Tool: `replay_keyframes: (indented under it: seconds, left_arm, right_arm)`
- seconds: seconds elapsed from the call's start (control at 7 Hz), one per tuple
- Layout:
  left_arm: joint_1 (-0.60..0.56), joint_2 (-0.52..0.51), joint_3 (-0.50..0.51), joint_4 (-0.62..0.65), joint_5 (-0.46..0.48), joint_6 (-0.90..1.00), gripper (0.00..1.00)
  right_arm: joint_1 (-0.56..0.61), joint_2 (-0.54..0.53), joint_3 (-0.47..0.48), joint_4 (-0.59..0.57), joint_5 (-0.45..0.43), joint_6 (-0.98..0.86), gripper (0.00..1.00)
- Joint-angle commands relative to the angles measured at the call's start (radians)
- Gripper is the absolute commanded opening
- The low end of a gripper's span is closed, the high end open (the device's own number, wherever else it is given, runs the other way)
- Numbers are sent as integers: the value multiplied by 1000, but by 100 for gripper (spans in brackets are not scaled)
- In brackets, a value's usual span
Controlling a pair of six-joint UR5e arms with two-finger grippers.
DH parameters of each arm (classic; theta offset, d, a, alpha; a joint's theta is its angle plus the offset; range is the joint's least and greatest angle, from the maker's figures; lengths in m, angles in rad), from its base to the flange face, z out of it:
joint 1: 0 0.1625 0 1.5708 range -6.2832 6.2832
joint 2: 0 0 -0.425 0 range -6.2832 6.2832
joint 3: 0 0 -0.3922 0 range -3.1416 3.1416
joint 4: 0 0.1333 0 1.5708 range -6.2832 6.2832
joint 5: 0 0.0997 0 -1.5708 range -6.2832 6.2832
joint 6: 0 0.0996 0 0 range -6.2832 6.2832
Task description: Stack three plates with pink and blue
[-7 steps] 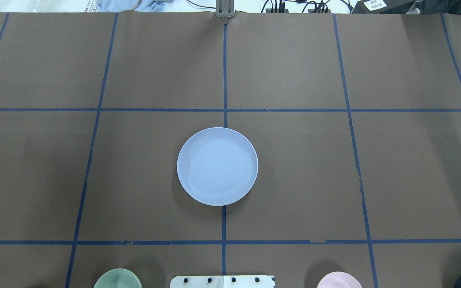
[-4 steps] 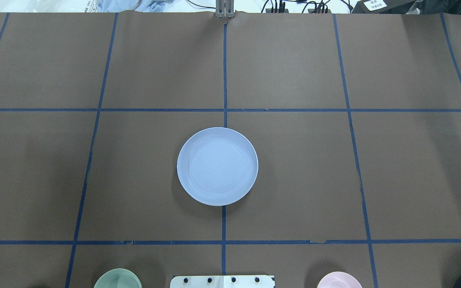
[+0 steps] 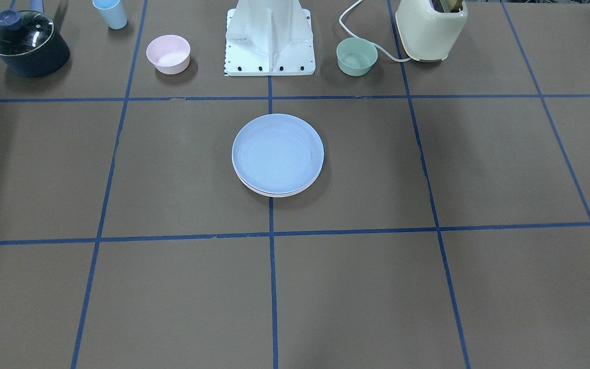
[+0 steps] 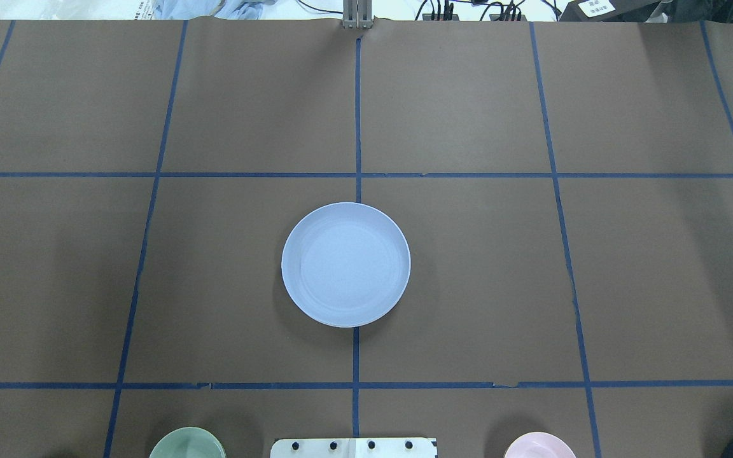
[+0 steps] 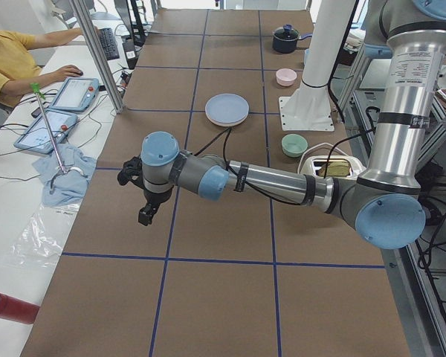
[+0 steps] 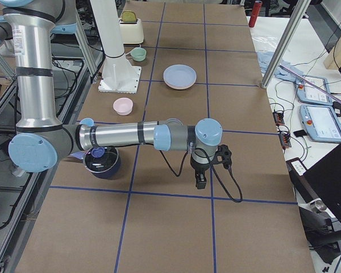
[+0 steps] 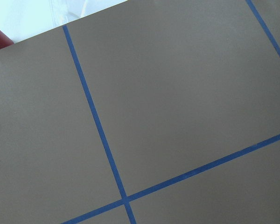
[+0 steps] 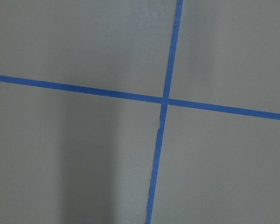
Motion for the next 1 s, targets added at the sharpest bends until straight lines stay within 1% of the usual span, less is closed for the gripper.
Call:
replay_keyframes:
  seconds: [0.0,0.14,0.29,0.43,0.86]
  left_arm:
    - [1,12,-22,-8,-19,-2,100]
    - [2,-2,-16,-3,-18,-9,100]
    - [1,-2,-11,-5,-12,-50,100]
    - [1,1,-8,-5,-9,-63,100]
    - [1,4,-16,-6,-16,-61,100]
  right_arm:
    - [-6,8,-23,0,7,5,100]
    - [-6,28,-16,-2,2,3,100]
    - [-6,22,-25,-2,8,3,100]
    - [-6,13,-10,-2,28,3,100]
    - [-4,16,-3,2,28,5,100]
